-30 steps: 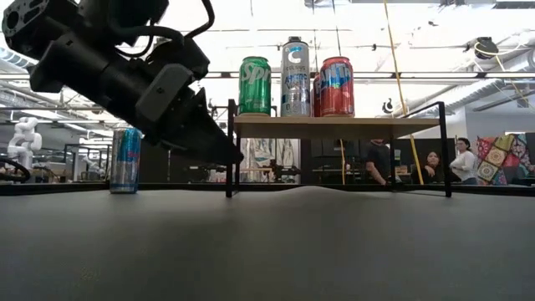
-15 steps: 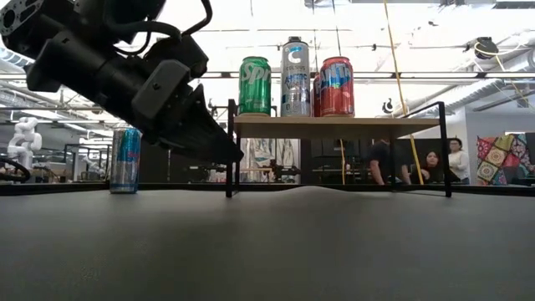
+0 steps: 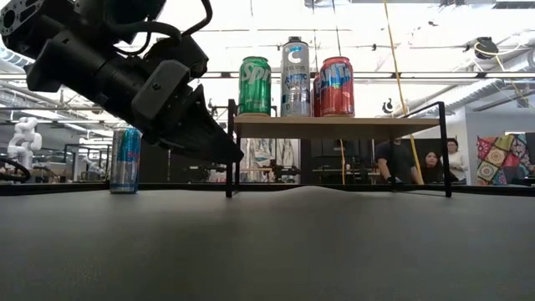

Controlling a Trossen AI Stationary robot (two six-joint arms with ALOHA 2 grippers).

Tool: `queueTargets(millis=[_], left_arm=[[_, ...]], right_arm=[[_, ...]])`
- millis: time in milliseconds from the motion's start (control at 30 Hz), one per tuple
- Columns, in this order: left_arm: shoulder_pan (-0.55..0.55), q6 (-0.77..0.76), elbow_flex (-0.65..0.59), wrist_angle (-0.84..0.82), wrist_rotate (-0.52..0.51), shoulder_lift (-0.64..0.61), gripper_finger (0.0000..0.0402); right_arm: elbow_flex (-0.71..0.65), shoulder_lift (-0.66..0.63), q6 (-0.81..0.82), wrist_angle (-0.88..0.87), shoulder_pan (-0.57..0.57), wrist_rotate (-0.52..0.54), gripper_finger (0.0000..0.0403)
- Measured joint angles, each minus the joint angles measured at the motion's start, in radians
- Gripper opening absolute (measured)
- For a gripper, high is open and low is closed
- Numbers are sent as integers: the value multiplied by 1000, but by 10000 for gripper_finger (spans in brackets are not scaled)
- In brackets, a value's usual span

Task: Place canned beverage on shelf
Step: Put the right blue soda can on the shelf

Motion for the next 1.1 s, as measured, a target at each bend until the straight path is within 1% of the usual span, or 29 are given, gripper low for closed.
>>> queueTargets(millis=[100,167,300,400,433,500,600,700,800,900,1100], left_arm=[[0,0,0,3,0,0,371],[0,1,0,13,0,0,371],[0,7,0,72,-5,0,371],[-5,53,1,140,-7,0,371],[-8,67,1,158,-7,0,371],[-18,100,1,194,-6,0,371],[-34,142,1,228,-2,0,371],[-44,186,1,291,-1,15,371],[-48,240,11,365,14,48,371],[-48,290,52,384,48,94,371],[-48,358,150,381,84,198,371]], right_arm=[[0,1,-1,-9,-2,4,313],[0,1,1,-13,-5,4,303],[0,1,0,-14,-13,6,262],[0,0,-1,-14,-23,6,226],[0,0,-1,-14,-26,7,221],[0,0,-7,-13,-32,27,221],[0,1,-34,-10,-46,89,221],[-1,1,-78,-12,-70,176,221],[-1,1,-129,-5,-110,238,224],[-1,1,-189,34,-160,290,223],[-1,1,-348,202,-259,298,223]])
